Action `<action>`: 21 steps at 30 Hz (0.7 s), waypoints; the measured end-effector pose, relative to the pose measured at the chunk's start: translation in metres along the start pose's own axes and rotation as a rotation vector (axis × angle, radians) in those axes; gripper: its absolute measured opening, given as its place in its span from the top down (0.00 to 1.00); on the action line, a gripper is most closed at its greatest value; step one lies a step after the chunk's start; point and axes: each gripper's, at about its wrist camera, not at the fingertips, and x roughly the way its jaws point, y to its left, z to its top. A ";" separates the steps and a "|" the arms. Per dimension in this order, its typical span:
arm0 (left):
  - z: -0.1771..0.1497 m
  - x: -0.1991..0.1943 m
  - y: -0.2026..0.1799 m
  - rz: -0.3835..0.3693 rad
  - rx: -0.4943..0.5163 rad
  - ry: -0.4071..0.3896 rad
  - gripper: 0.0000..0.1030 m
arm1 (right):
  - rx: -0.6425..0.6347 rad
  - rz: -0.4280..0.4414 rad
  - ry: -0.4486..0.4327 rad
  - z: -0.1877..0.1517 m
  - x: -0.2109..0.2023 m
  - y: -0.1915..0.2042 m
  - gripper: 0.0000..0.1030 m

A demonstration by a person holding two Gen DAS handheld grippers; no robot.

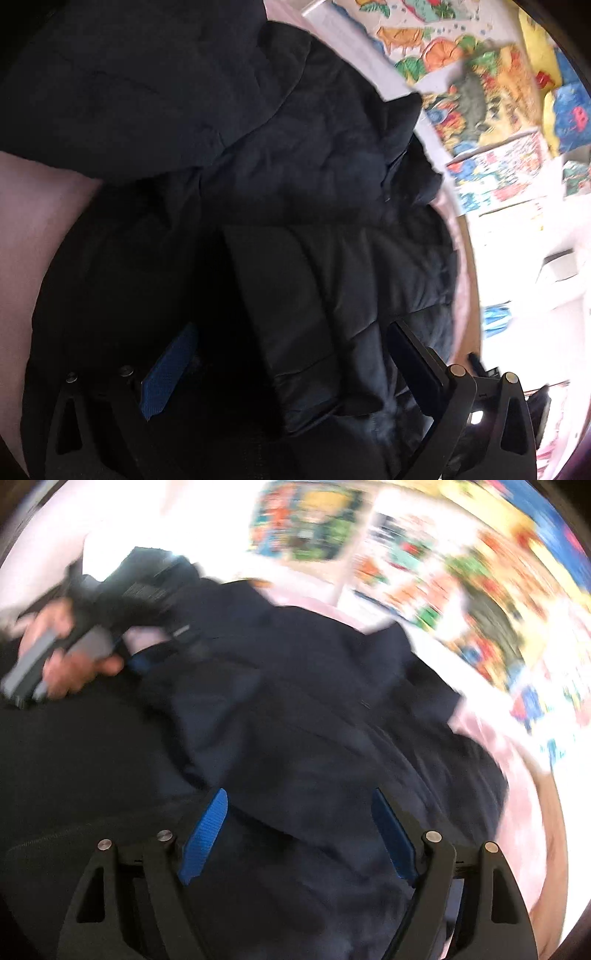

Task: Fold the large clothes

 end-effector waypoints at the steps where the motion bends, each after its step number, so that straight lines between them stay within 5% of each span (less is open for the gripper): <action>1: -0.002 0.002 -0.004 0.027 0.021 0.001 0.00 | 0.042 -0.001 0.006 -0.002 -0.001 -0.013 0.26; 6: -0.009 0.011 -0.014 0.087 0.088 0.039 0.08 | 0.299 -0.027 0.051 -0.036 -0.006 -0.079 0.26; 9: -0.012 0.009 -0.017 0.138 0.102 0.033 0.32 | 0.466 -0.012 0.079 -0.061 -0.007 -0.109 0.26; 11: -0.012 0.001 -0.021 0.158 0.112 -0.005 0.71 | 0.527 -0.028 0.085 -0.072 -0.007 -0.124 0.26; 13: -0.013 -0.013 -0.033 0.193 0.155 -0.075 0.91 | 0.593 -0.053 0.091 -0.083 -0.006 -0.140 0.26; 21: -0.022 -0.088 -0.139 0.472 0.661 -0.549 0.92 | 0.710 -0.141 0.111 -0.095 0.012 -0.160 0.26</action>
